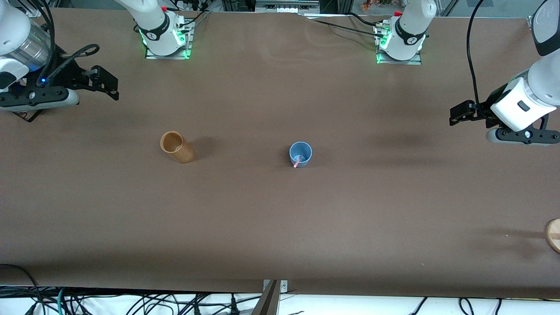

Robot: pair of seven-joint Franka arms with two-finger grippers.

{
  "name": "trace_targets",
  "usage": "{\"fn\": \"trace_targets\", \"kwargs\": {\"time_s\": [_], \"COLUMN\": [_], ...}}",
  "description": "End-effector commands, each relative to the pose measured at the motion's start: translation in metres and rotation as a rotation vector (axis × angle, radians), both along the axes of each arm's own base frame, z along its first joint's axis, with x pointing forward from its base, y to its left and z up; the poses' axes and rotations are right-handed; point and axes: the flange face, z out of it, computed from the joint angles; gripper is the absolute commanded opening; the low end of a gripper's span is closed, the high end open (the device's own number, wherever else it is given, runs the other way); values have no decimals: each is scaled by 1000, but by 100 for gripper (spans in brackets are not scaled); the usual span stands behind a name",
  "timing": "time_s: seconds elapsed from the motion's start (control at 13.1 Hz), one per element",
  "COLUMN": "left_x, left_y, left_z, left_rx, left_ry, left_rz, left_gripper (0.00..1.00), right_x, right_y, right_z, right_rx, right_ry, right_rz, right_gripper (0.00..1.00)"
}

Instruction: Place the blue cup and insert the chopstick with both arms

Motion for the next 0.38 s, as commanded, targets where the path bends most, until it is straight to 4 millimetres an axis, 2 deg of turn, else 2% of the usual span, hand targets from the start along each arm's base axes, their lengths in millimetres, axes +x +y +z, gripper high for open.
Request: {"fn": "trace_targets", "kwargs": {"time_s": [0.0,0.08,0.31], "left_x": [6,7,14], "left_y": [4,5,7], "left_z": [7,13,6], "left_rx": [-43,-48,-46], "left_ry": [-15,-29,-19], "left_rz": [4,1,3], "left_gripper": [100,100,100], "right_x": [3,4,4], "right_y": [0,-2,-4], "right_z": [6,7,7], "right_rx": [8,8,4], "right_ry": [-9,-15,-13], "right_rz": [16,15,24], "right_gripper": [100,100,100]}}
